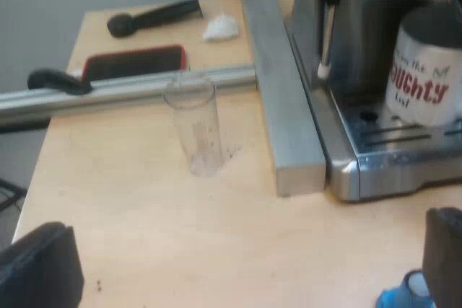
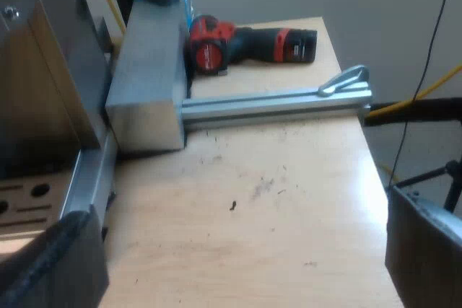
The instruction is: Place mug into machine
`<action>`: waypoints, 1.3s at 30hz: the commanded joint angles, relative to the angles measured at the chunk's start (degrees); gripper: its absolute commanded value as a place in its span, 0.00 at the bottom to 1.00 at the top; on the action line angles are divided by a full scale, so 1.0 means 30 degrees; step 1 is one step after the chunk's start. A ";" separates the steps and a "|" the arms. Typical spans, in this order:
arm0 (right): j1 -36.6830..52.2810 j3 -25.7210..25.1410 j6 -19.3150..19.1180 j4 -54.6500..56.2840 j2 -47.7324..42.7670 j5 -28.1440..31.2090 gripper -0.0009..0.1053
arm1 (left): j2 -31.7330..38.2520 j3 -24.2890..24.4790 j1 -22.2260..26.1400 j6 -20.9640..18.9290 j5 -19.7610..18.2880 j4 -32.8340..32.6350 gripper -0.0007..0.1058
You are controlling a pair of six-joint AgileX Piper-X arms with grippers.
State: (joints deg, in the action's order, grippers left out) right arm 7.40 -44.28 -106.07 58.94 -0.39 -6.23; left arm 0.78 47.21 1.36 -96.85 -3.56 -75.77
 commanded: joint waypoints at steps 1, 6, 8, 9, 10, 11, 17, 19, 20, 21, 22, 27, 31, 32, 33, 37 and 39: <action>0.0036 0.0144 -0.0190 -0.0067 -0.0891 -0.0164 0.77 | 0.2714 0.0111 -0.0106 -0.0035 0.0114 -0.0044 0.93; -0.0108 0.0778 -0.0146 -0.0634 -0.0891 -0.0461 0.77 | 0.2667 -0.0413 -0.0106 -0.0035 0.0114 0.1614 0.93; -0.0108 0.1265 -0.0091 -0.1099 -0.0891 -0.1056 0.77 | 0.2669 -0.1069 -0.0106 -0.0035 0.0114 0.2984 0.93; -0.0108 0.1462 -0.0061 -0.1152 -0.0891 -0.1222 0.77 | 0.2669 -0.1412 -0.0106 -0.0035 0.0114 0.3572 0.93; -0.0108 0.1529 -0.0068 -0.1152 -0.0891 -0.1262 0.77 | 0.2669 -0.1555 -0.0106 -0.0035 0.0114 0.3804 0.93; -0.0108 0.1756 -0.0068 -0.1150 -0.0891 -0.1471 0.77 | 0.2669 -0.2080 -0.0106 -0.0035 0.0062 0.4559 0.93; -0.0108 0.2961 -0.0012 -0.1106 -0.0891 -0.1606 0.77 | 0.2669 -0.3854 -0.0106 -0.0035 -0.0685 0.5657 0.93; -0.0108 0.3256 -0.0012 -0.0955 -0.0891 -0.1606 0.77 | 0.2669 -0.4156 -0.0106 -0.0077 -0.0923 0.5664 0.93; -0.0108 0.3428 -0.0012 -0.0864 -0.0891 -0.1606 0.77 | 0.2669 -0.4343 -0.0106 -0.0096 -0.0931 0.5664 0.93; -0.0108 0.3496 -0.0012 -0.0848 -0.0891 -0.1606 0.77 | 0.2669 -0.4374 -0.0106 -0.0110 -0.0931 0.5664 0.93; -0.0108 0.3536 -0.0012 -0.0848 -0.0891 -0.1606 0.77 | 0.2644 -0.4671 -0.0106 -0.0190 -0.0926 0.5664 0.93; -0.0108 0.4695 -0.0012 0.0113 -0.0852 -0.1606 0.77 | 0.2644 -0.5302 -0.0106 -0.0188 -0.0926 0.5527 0.93; -0.0108 0.4709 -0.0012 0.0006 -0.0855 -0.1606 0.77 | 0.2644 -0.5753 -0.0106 -0.0188 -0.0926 0.5475 0.93; -0.0108 0.4709 -0.0012 0.0006 -0.0855 -0.1606 0.77 | 0.2644 -0.5863 -0.0106 -0.0188 -0.0926 0.5708 0.93; -0.0108 0.4709 -0.0012 0.0006 -0.0855 -0.1606 0.77 | 0.2644 -0.5908 -0.0106 -0.0188 -0.0926 0.5799 0.93; -0.0108 0.4709 -0.0012 0.0006 -0.0855 -0.1606 0.77 | 0.2644 -0.5896 -0.0106 -0.0188 -0.0926 0.5796 0.93; -0.0108 0.4709 -0.0012 0.0006 -0.0855 -0.1606 0.77 | 0.2644 -0.5896 -0.0106 -0.0236 -0.0926 0.5796 0.93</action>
State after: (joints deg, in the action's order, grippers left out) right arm 7.17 -29.74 -105.94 59.32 -0.39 -10.48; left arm 0.68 29.31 1.36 -96.86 -6.32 -59.47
